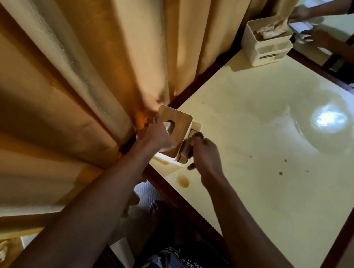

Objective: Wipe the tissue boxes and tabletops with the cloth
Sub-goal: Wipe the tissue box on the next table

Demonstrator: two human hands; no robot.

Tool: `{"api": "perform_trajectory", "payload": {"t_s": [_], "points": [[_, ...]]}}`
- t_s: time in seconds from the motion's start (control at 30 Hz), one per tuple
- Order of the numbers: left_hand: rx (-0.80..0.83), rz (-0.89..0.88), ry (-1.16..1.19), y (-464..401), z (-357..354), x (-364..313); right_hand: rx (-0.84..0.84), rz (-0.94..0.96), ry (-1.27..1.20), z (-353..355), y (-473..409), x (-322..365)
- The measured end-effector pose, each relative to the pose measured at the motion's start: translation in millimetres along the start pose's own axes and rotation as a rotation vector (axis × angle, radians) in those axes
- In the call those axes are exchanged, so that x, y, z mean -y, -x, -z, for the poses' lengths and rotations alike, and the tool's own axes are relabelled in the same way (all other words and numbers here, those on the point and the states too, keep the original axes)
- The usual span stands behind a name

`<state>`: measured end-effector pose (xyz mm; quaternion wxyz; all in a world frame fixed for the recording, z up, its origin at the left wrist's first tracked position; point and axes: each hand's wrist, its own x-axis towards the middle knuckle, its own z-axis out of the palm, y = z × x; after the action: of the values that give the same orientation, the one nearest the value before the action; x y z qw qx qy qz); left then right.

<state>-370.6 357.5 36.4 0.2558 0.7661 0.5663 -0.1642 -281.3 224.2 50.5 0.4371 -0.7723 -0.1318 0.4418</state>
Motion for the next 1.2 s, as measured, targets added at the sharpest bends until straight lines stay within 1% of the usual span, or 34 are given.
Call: {"api": "perform_trajectory", "payload": {"t_s": [0.1,0.17,0.23,0.3,0.37,0.4,0.43,0.53,0.6,0.67,0.77,0.8,0.83,0.93,0.97,1.0,1.1,1.13,1.2], "points": [[-0.021,-0.003,-0.024,0,-2,1,0.004,-0.016,-0.007,-23,-4,0],[-0.045,-0.007,-0.037,1,-4,1,-0.019,-0.023,0.03,-31,-8,7],[-0.069,-0.016,-0.053,2,-6,2,-0.003,-0.049,0.09,-34,-11,10],[-0.092,-0.024,-0.062,1,-10,3,0.082,-0.083,0.138,-34,-9,9],[-0.116,-0.035,-0.071,-1,-13,5,0.184,-0.121,0.133,-31,-7,7],[-0.121,-0.04,-0.07,0,-14,6,0.205,-0.14,0.11,-30,-7,8],[-0.123,-0.042,-0.064,1,-14,7,0.191,-0.159,0.076,-29,-9,9],[-0.119,-0.046,-0.056,4,-13,7,0.045,-0.205,-0.059,-32,-22,15],[-0.129,-0.041,-0.066,5,-13,7,0.004,-0.208,-0.073,-37,-25,15],[-0.126,-0.036,-0.064,5,-12,7,0.067,-0.23,-0.063,-37,-21,13],[-0.133,-0.046,-0.076,5,-13,7,0.238,-0.334,-0.111,-28,-20,14],[-0.136,-0.053,-0.077,5,-14,7,0.237,-0.359,-0.141,-27,-22,16],[-0.134,-0.058,-0.072,5,-14,8,0.201,-0.363,-0.166,-27,-25,19],[-0.137,-0.059,-0.068,4,-14,9,0.044,-0.295,-0.172,-36,-29,24],[-0.139,-0.059,-0.069,4,-14,9,0.02,-0.278,-0.159,-38,-27,22],[-0.138,-0.058,-0.068,4,-14,9,0.039,-0.275,-0.151,-38,-25,20],[-0.145,-0.057,-0.08,2,-16,10,0.231,-0.318,-0.125,-33,-22,12],[-0.143,-0.061,-0.077,2,-16,10,0.24,-0.321,-0.14,-32,-24,12],[-0.137,-0.067,-0.066,2,-16,10,0.132,-0.268,-0.144,-34,-27,14]]}}
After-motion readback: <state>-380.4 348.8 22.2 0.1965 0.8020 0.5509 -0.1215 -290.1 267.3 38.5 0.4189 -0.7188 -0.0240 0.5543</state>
